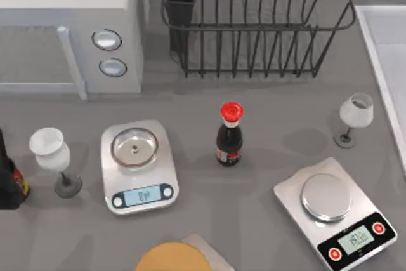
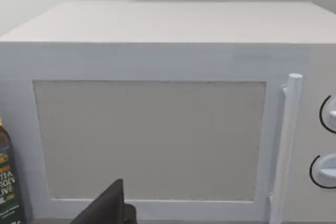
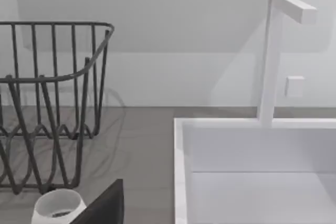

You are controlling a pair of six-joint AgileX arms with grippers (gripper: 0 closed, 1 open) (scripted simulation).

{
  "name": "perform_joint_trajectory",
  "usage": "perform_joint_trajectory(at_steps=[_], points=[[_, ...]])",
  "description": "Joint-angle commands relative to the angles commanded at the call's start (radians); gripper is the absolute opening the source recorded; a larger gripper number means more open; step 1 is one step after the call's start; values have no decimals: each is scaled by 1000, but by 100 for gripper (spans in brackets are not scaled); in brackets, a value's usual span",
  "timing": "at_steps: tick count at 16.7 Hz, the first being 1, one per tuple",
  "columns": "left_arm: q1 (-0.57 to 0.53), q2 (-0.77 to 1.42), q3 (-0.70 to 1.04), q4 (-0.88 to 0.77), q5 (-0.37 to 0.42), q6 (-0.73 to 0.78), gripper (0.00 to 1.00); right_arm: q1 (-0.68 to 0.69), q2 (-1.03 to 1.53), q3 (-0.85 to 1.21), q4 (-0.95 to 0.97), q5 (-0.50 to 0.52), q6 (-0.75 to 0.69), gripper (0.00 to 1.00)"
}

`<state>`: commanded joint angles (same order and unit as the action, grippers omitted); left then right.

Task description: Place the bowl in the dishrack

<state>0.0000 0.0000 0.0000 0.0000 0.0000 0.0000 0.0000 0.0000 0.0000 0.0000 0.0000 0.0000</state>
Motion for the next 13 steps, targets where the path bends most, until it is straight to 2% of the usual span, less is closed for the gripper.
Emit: perform_joint_trajectory(at_steps=[3,6,9,13], points=[[0,0,0,0,0,0,100,-7,12,12,-11,-1,-6,100],[0,0,0,0,0,0,100,-59,108,107,-97,-6,-52,100],[0,0,0,0,0,0,100,-149,300,274,-248,-13,-134,100],[0,0,0,0,0,0,100,-299,686,544,-513,-18,-279,100]])
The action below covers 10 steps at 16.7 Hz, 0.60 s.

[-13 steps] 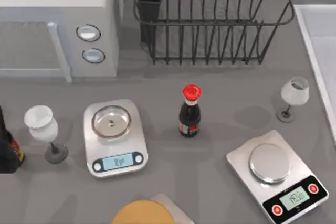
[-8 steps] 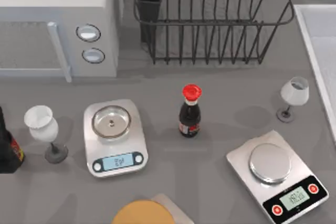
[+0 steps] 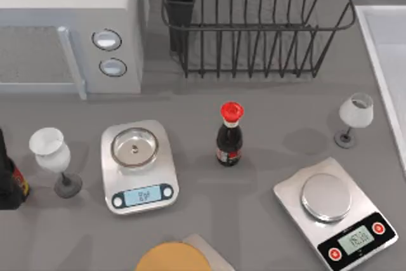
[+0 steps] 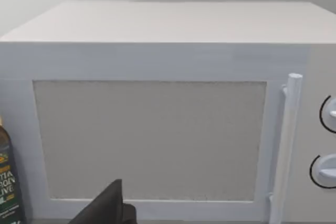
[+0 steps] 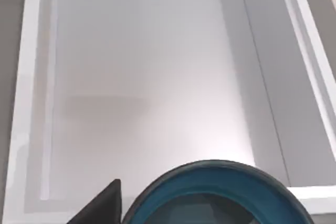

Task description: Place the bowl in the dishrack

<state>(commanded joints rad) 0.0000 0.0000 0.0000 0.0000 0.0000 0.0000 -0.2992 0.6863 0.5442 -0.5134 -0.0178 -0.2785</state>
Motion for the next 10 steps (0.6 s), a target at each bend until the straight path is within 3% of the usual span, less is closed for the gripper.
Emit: perform_joint_trajectory(at_steps=[5,10], points=[[0,0,0,0,0,0,100,-183,492,327,-327,-2,-178,100],[0,0,0,0,0,0,100,-315,796,575,-551,-20,-298,100]])
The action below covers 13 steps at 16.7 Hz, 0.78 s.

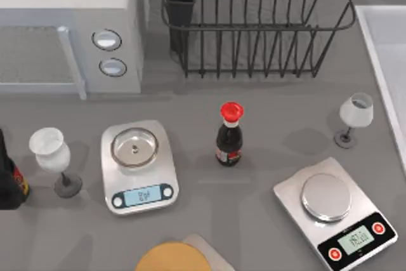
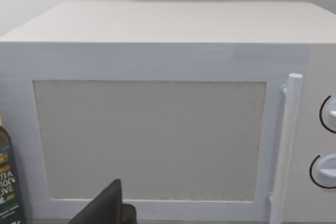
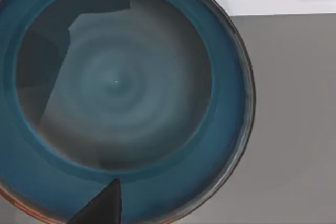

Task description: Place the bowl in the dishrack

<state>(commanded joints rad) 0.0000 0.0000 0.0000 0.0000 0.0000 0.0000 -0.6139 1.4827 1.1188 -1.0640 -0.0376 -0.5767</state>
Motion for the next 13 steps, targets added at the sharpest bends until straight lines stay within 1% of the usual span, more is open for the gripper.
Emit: perform_joint_trajectory(at_steps=[3,9,11,13], points=[[0,0,0,0,0,0,100,-37,83,72,-61,-11,-33,100],[0,0,0,0,0,0,100,-35,87,72,-60,-10,-34,100],[0,0,0,0,0,0,100,-33,102,45,-24,-11,-30,100],[0,0,0,0,0,0,100,-30,131,-3,55,-11,-26,100]])
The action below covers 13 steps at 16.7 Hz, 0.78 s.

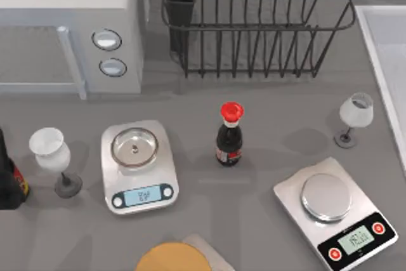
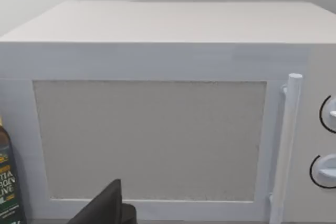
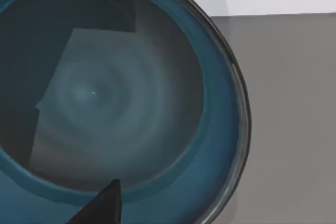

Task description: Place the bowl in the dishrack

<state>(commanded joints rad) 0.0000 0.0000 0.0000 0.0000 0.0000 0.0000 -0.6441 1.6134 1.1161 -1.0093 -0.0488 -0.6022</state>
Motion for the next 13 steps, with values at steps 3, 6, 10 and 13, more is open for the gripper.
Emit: perform_joint_trajectory(at_steps=[3,6,10,13], points=[[0,0,0,0,0,0,100,6,59,-90,163,1,7,100],[0,0,0,0,0,0,100,11,104,-159,270,1,12,100],[0,0,0,0,0,0,100,11,114,-172,288,1,13,100],[0,0,0,0,0,0,100,11,114,-172,288,1,13,85]])
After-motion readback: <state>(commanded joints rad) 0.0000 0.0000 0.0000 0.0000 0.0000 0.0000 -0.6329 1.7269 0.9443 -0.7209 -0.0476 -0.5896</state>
